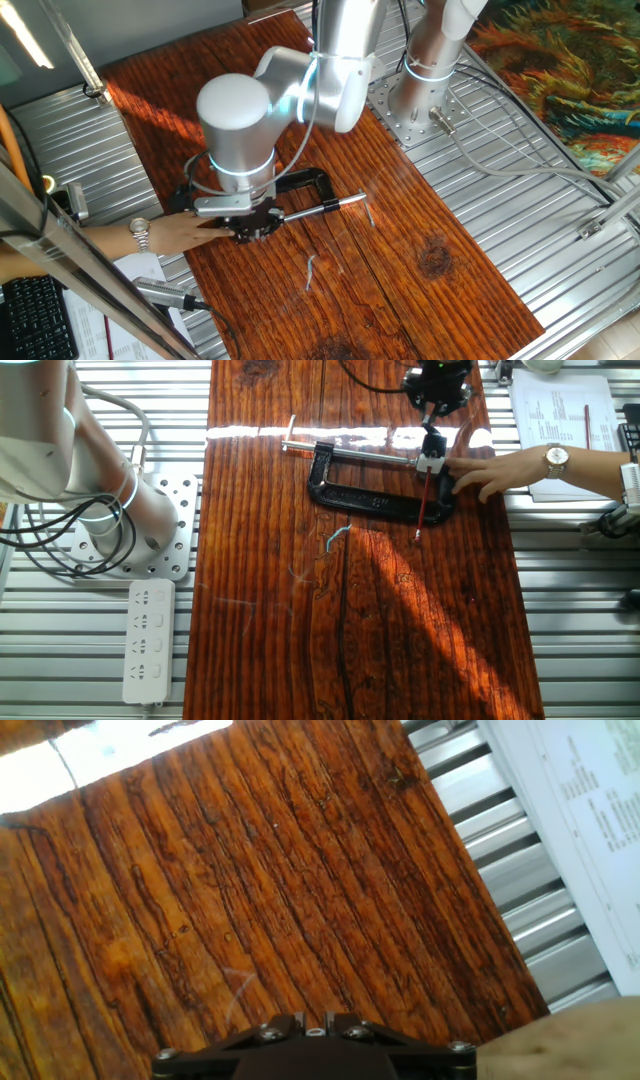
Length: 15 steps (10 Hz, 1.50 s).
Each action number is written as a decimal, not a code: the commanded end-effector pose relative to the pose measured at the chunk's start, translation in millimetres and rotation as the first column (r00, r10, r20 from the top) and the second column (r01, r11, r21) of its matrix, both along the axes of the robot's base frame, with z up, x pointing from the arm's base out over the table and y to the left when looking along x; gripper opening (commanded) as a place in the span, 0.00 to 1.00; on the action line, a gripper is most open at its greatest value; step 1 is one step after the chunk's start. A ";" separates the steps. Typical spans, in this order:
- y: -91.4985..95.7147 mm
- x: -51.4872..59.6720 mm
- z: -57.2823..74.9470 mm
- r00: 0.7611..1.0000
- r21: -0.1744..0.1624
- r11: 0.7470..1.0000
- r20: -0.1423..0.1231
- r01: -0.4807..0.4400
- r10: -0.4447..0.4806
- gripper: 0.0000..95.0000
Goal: Sharpen the pencil with a pencil sharpener
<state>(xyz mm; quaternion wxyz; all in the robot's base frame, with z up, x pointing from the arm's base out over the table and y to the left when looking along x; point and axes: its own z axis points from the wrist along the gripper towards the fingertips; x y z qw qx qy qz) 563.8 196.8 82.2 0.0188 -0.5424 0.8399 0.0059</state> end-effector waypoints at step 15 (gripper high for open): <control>-5.0 -11.2 -25.7 0.998 -0.007 1.000 0.070 0.005 -0.004 0.00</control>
